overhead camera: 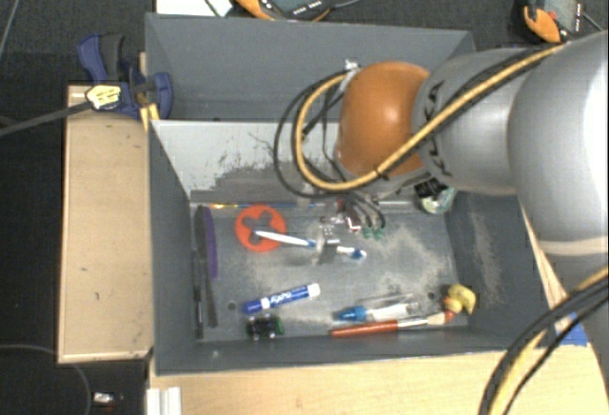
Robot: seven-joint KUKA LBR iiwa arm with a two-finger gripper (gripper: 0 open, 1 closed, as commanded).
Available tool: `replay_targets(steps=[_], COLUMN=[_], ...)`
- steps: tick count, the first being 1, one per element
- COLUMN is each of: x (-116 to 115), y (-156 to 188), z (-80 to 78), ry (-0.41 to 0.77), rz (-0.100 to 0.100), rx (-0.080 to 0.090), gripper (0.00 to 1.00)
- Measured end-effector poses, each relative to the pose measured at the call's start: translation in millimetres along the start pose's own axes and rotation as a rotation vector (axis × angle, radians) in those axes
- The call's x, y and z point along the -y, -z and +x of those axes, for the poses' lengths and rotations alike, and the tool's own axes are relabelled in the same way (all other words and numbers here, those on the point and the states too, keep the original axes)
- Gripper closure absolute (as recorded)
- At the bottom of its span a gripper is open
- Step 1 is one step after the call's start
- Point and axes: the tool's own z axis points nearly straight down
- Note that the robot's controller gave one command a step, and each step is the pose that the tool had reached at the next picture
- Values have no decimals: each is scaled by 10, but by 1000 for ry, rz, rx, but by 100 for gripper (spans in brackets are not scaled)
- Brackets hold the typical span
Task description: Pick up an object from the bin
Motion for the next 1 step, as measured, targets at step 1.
replay_targets(steps=[1], x=[373], y=[-291], z=[118], ry=[-74], rz=[5], rx=[25], gripper=[0])
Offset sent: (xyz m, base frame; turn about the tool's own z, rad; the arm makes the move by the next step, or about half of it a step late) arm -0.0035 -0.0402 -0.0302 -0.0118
